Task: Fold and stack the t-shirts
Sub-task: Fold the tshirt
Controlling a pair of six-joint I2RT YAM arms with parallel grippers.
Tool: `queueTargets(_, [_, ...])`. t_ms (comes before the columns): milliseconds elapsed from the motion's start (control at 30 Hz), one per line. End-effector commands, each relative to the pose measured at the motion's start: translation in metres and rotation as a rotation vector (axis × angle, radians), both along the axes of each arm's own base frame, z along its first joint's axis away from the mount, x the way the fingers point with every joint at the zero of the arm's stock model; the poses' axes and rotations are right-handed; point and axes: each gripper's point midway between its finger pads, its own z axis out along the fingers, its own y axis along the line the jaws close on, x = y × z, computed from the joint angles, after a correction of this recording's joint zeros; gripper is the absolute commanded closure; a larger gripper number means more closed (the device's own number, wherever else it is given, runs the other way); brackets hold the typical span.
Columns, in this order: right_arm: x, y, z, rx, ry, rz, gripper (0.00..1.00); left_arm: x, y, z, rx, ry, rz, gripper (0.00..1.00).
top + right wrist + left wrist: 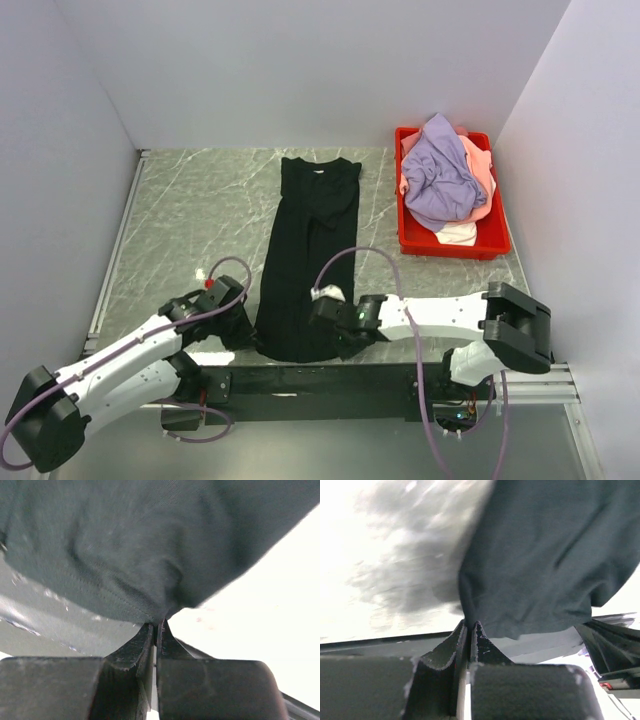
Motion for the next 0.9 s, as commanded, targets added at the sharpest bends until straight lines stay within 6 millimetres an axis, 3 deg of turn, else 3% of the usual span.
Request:
queueTargets(0, [0.051, 0.002, 0.035, 0.074, -0.133, -0.109, 1.0, 0.038, -0.016, 0.034, -0.022, -0.145, 0.013, 0.95])
queueTargets(200, [0.122, 0.004, 0.082, 0.172, -0.301, -0.209, 1.0, 0.093, -0.033, 0.065, 0.031, -0.282, 0.016, 0.97])
queueTargets(333, [0.152, -0.001, 0.098, 0.184, -0.341, -0.244, 1.0, 0.133, -0.039, 0.08, 0.049, -0.33, 0.03, 0.99])
queueTargets(400, [0.163, 0.001, 0.105, 0.195, -0.352, -0.252, 1.0, 0.156, -0.041, 0.093, 0.014, -0.373, 0.054, 0.99])
queueTargets(733, [0.219, 0.001, 0.124, 0.196, -0.394, -0.29, 1.0, 0.228, -0.035, 0.117, 0.019, -0.471, 0.099, 0.99])
queueTargets(867, [0.235, 0.002, 0.127, 0.189, -0.394, -0.29, 1.0, 0.251, -0.035, 0.117, 0.035, -0.474, 0.105, 0.99])
